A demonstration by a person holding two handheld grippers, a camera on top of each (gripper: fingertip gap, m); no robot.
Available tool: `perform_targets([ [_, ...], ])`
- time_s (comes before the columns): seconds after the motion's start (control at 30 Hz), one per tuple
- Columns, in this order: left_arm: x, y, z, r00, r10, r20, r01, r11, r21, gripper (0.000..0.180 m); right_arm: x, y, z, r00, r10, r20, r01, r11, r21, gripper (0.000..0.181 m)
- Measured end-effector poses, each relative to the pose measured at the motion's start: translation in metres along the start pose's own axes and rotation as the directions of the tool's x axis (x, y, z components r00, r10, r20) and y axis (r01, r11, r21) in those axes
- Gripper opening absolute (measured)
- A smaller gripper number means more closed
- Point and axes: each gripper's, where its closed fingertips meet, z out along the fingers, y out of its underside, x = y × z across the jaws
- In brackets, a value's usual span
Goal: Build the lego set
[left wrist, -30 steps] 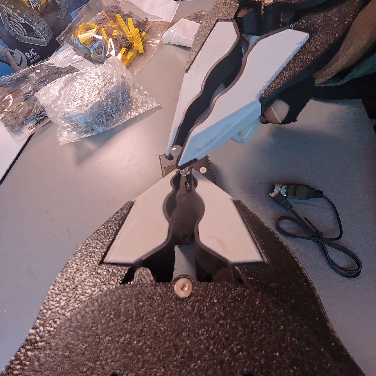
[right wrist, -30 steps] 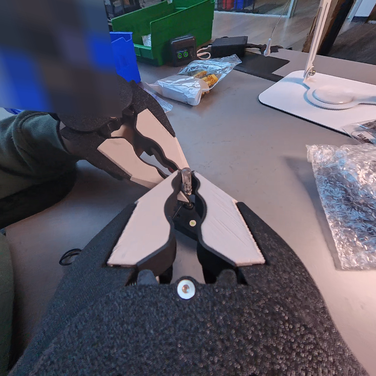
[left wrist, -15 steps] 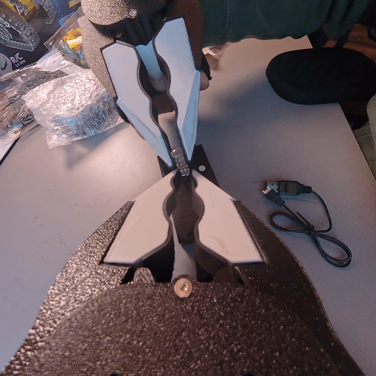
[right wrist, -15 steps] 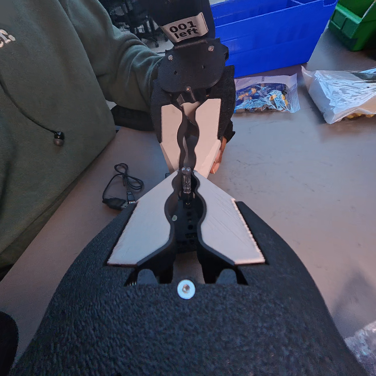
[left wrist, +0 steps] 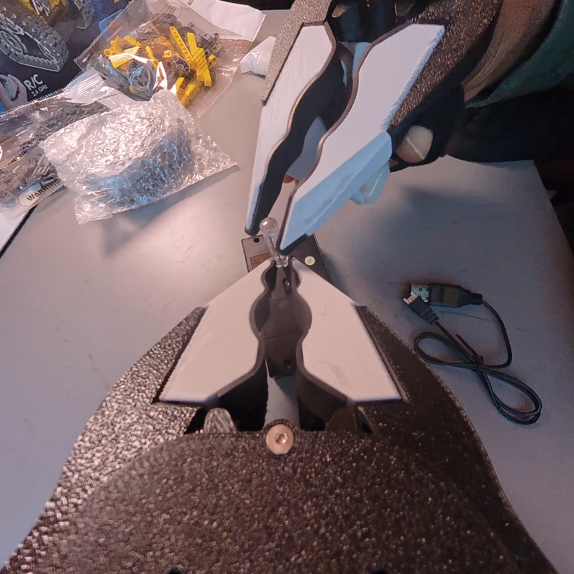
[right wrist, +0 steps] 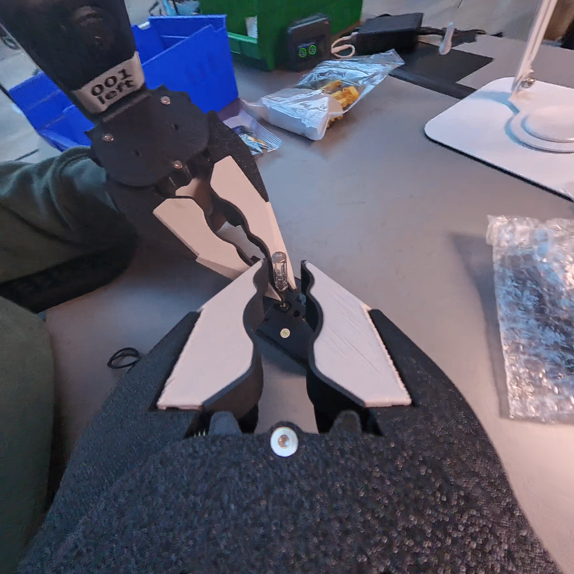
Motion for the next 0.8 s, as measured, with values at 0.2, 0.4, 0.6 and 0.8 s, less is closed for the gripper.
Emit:
perform_targets([
  [0.2, 0.001, 0.001, -0.001, 1.0, 0.021, 0.003, -0.021, 1.0, -0.001, 0.006, -0.006, -0.002, 0.004, 0.988, -0.102, 0.117, 0.103, 0.995, -0.003, 0.006],
  [0.4, 0.009, 0.001, -0.002, 0.996, 0.056, -0.067, -0.053, 0.998, 0.033, 0.013, -0.021, 0.002, 0.001, 0.755, -0.383, 0.532, 0.416, 0.907, 0.063, 0.007],
  [0.6, 0.008, 0.001, -0.001, 0.997, 0.038, -0.066, -0.036, 0.999, 0.031, 0.008, -0.025, 0.004, 0.002, 0.626, -0.309, 0.716, 0.421, 0.907, 0.024, 0.007],
  [0.8, 0.006, 0.001, 0.0, 0.999, 0.017, -0.05, -0.017, 1.0, 0.014, 0.007, -0.016, -0.006, -0.001, 0.838, -0.291, 0.462, 0.332, 0.943, -0.009, 0.027],
])
